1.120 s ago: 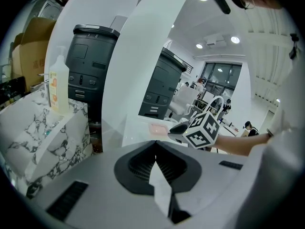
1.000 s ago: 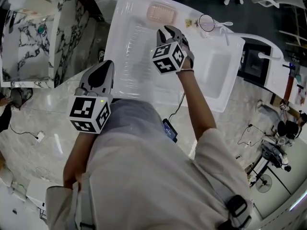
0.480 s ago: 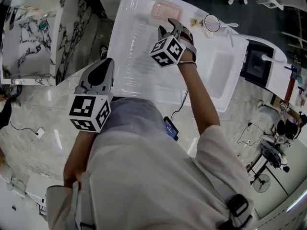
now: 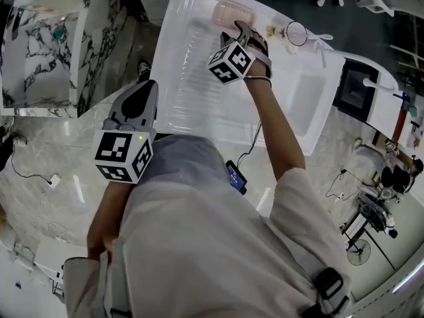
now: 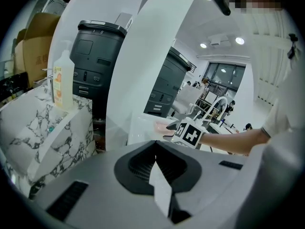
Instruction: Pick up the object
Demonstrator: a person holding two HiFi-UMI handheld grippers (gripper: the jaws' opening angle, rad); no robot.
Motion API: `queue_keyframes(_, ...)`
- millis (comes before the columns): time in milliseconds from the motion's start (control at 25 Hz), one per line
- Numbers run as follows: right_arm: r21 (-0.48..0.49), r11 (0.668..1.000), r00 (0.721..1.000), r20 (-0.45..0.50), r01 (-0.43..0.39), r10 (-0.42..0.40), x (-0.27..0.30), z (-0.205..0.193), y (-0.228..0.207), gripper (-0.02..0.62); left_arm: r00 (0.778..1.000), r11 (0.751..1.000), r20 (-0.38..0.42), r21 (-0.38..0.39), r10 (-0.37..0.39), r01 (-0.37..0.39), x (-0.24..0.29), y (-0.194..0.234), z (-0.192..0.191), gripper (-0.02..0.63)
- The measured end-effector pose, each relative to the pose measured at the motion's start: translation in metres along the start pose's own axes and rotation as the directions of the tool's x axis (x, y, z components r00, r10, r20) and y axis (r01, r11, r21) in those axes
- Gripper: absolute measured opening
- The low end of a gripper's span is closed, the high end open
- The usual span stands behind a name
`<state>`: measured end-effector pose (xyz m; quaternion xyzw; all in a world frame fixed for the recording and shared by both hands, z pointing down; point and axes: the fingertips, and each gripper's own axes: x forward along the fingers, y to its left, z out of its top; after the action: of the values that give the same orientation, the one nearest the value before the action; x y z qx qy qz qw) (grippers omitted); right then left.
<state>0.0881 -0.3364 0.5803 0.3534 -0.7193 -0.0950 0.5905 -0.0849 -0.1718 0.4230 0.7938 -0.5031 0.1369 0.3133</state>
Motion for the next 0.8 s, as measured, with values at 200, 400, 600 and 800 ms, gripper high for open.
queue_keyframes(200,-0.09,0.995,0.998,-0.029,0.052,-0.055,0.014,-0.002,-0.001,0.196,1.0,1.0,-0.008,-0.024,-0.002,0.002,0.0,0.004,-0.003,0.003)
queue_keyframes(400,-0.123,0.99,0.996,-0.044,0.071,-0.077,0.023,-0.004,-0.002,0.196,1.0,0.999,-0.006,-0.053,-0.01,0.01,0.001,0.005,-0.002,0.003)
queue_keyframes(600,-0.15,0.984,0.995,-0.016,0.098,-0.102,0.02,0.0,0.0,0.178,1.0,0.998,0.006,-0.058,-0.011,0.012,0.001,0.006,0.0,0.003)
queue_keyframes(800,-0.181,0.975,0.991,-0.006,0.129,-0.132,0.017,-0.003,0.002,0.135,1.0,0.999,0.007,-0.05,-0.007,0.007,0.001,0.004,-0.001,0.003)
